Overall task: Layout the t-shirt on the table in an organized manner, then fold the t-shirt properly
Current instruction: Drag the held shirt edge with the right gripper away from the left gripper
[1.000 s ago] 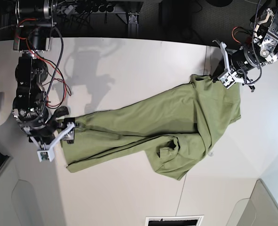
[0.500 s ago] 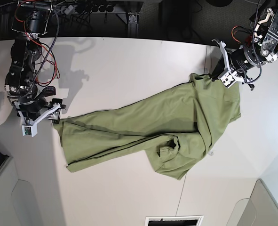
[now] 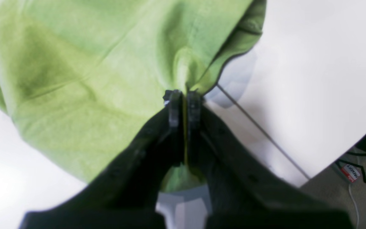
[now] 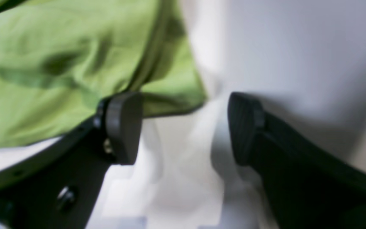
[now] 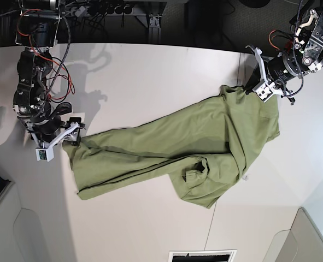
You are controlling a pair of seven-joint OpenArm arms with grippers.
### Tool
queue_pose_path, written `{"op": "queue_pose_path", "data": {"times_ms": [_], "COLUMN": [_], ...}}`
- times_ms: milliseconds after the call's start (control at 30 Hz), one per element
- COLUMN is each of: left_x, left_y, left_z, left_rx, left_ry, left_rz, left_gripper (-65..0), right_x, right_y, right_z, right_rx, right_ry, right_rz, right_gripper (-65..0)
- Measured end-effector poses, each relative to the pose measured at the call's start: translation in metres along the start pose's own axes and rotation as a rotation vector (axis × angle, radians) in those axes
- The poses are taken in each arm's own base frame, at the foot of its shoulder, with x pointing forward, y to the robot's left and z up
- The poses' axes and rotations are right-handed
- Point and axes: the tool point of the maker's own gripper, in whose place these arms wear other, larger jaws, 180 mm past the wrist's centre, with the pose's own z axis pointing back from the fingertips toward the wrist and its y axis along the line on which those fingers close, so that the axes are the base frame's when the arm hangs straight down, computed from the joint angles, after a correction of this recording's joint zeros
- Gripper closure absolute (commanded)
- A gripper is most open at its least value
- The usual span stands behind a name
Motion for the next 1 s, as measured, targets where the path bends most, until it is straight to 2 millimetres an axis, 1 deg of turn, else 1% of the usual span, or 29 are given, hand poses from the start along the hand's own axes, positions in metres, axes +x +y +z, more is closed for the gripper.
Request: {"op": "queue_pose_path", "data": {"times_ms": [67, 100, 200, 267, 300, 467, 567, 633, 700, 800, 833, 900, 967, 1000], "left_x": [0.0, 0.0, 0.0, 0.0, 0.0, 0.0, -0.001, -0.002, -0.004, -0.007, -0.007, -0.007, -0.006, -0.004], "left_y": [0.0, 0.0, 0.0, 0.0, 0.0, 0.0, 0.0, 0.001, 0.0, -0.006, -0.009, -0.013, -0.017, -0.02], "left_z": [0.0, 0.0, 0.0, 0.0, 0.0, 0.0, 0.001, 0.004, 0.006, 0.009, 0.009, 0.009, 0.01, 0.01], "left_rx": [0.0, 0.0, 0.0, 0.0, 0.0, -0.001, -0.006, -0.012, -0.03, -0.081, -0.097, -0.12, -0.143, -0.158], "left_ry": [-0.001, -0.001, 0.0, -0.001, -0.001, 0.002, 0.009, 0.017, 0.028, 0.038, 0.038, 0.039, 0.03, 0.022], "left_rz": [0.0, 0.0, 0.0, 0.0, 0.0, 0.002, -0.005, -0.023, -0.042, -0.072, -0.077, -0.084, -0.074, -0.062], "left_gripper": [0.0, 0.0, 0.0, 0.0, 0.0, 0.0, 0.0, 0.0, 0.0, 0.0, -1.6, -9.5, -17.5, -20.1], "right_x": [0.001, 0.001, 0.0, 0.0, 0.001, 0.0, -0.004, -0.009, -0.018, -0.026, -0.029, -0.041, -0.063, -0.078], "right_y": [0.009, 0.014, 0.021, 0.02, 0.02, 0.015, 0.007, -0.002, -0.008, -0.017, -0.018, -0.018, -0.014, -0.014], "right_z": [-0.002, -0.003, -0.005, -0.005, -0.005, -0.004, 0.007, 0.023, 0.046, 0.079, 0.087, 0.098, 0.104, 0.107], "right_rx": [0.019, 0.028, 0.039, 0.035, 0.031, -0.002, -0.036, -0.067, -0.083, -0.098, -0.099, -0.095, -0.082, -0.084], "right_ry": [-0.004, -0.007, 0.001, -0.003, -0.007, 0.006, 0.053, 0.041, 0.027, 0.019, 0.023, 0.045, 0.096, 0.138], "right_rz": [0.023, 0.032, 0.048, 0.058, 0.066, 0.114, 0.125, 0.115, 0.096, 0.08, 0.084, 0.075, 0.061, 0.054], "right_gripper": [-40.1, -36.1, -15.7, -1.5, 0.0, 0.0, 0.0, 0.0, 0.0, 0.0, 0.0, -1.0, -19.3, -25.8]}}
